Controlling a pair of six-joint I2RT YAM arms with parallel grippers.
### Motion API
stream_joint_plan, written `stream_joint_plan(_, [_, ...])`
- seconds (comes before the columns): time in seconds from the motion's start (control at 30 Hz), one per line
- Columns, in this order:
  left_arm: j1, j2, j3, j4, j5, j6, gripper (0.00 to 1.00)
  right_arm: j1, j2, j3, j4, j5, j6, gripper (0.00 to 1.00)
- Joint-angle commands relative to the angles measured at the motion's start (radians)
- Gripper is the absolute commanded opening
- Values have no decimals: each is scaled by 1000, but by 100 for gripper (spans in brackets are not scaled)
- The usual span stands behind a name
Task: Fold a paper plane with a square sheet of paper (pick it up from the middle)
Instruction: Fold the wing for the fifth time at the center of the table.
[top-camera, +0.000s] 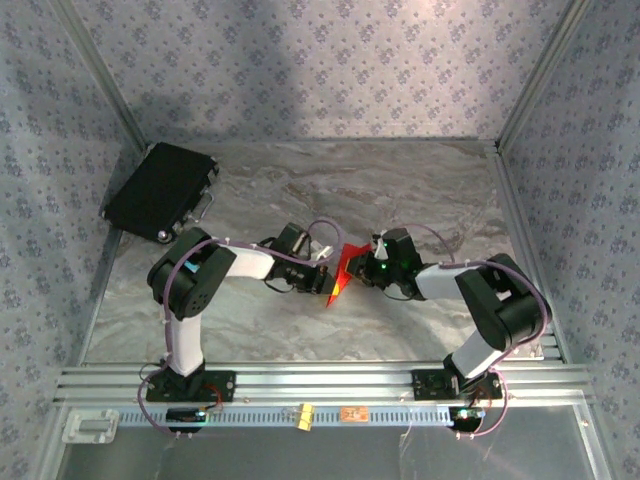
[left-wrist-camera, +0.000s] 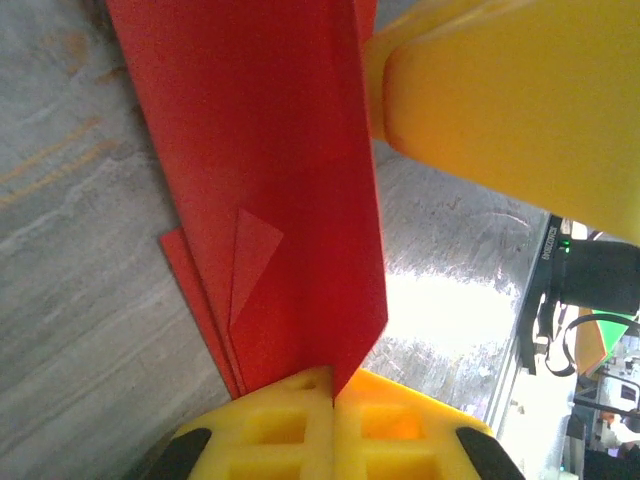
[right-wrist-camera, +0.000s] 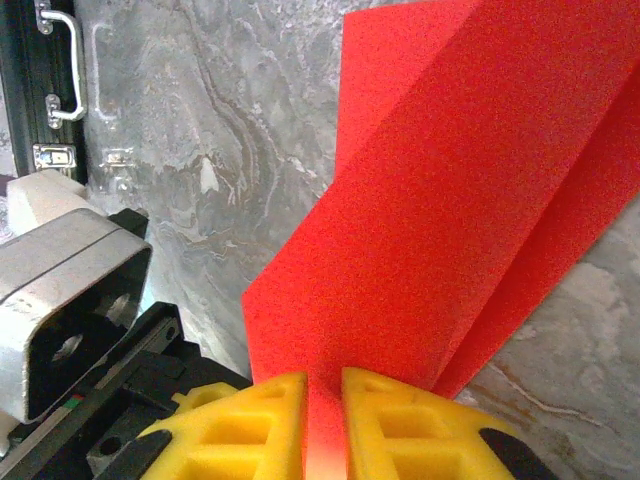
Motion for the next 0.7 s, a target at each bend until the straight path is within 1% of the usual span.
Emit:
stream_joint_plan(0.0, [18, 44, 3, -82, -22, -4, 0, 2, 9, 26, 22, -37, -33, 18])
stream_joint_plan(0.2, [21, 49, 8, -86, -15, -10, 0, 22, -36, 17, -38, -48, -78, 18])
stream_joint_plan(0.37, [28, 36, -3, -78, -23, -24, 0, 28, -100, -24, -52, -21, -86, 17])
stream_joint_plan(0.47, [30, 37, -3, -76, -23, -30, 0, 34, -137, -29, -73, -28, -106, 17])
stream_joint_plan(0.57, [30, 37, -6, -71, -23, -35, 0, 41, -119, -17, -93, -58, -122, 17])
stream_joint_plan(0.67, [31, 38, -9, -66, -23, -38, 0, 53, -73, 2, -67, -78, -116, 17])
